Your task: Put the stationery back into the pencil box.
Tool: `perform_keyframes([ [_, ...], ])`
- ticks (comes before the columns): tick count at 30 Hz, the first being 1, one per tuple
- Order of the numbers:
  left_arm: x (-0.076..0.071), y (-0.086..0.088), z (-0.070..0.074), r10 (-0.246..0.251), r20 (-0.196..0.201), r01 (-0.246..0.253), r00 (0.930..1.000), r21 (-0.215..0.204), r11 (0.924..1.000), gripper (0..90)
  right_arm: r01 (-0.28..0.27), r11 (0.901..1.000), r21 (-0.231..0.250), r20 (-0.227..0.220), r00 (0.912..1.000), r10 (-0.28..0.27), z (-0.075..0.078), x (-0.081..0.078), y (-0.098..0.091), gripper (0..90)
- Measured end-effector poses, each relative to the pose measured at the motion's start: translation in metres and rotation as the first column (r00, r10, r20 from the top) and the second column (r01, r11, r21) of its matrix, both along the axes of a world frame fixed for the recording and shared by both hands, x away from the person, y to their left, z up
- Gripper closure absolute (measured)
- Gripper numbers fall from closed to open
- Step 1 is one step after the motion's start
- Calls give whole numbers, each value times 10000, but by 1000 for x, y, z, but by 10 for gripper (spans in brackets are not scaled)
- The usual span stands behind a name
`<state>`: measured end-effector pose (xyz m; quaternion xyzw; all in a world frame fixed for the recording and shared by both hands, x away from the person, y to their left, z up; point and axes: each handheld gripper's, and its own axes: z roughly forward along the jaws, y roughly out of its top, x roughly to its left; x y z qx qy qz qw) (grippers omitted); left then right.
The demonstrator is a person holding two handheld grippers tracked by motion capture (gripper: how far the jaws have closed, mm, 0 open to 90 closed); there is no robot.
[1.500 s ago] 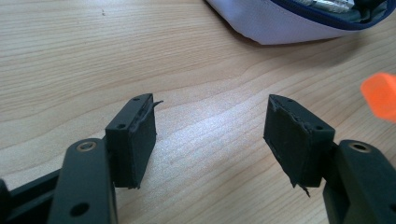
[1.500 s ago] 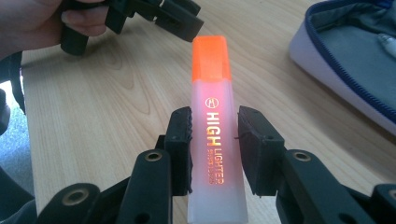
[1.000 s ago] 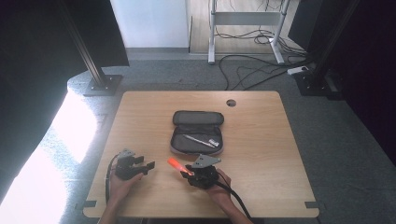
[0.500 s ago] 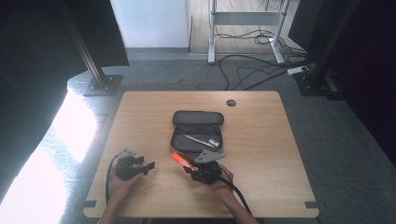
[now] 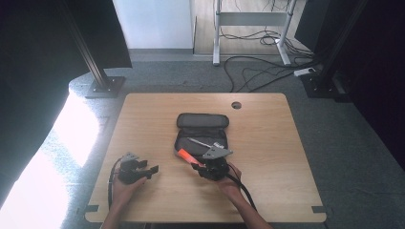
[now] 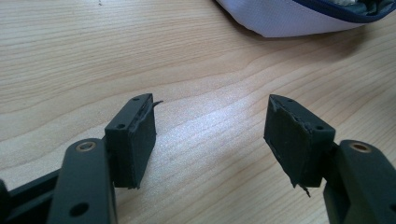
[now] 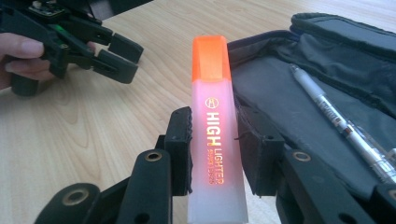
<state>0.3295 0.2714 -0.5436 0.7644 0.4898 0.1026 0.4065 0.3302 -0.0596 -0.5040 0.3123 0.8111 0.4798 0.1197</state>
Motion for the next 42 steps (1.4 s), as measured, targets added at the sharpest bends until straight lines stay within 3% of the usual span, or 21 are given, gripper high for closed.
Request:
perform_keyframes([
  [15,0,-1,-1,-29,-37,29,10000,36,10000,345,83,9996,-262,-25,10000,-83,4,19,-4,653],
  [42,1,0,-2,15,-36,-15,10000,52,10000,346,311,9982,-512,-278,9991,-326,-4,51,-2,653],
])
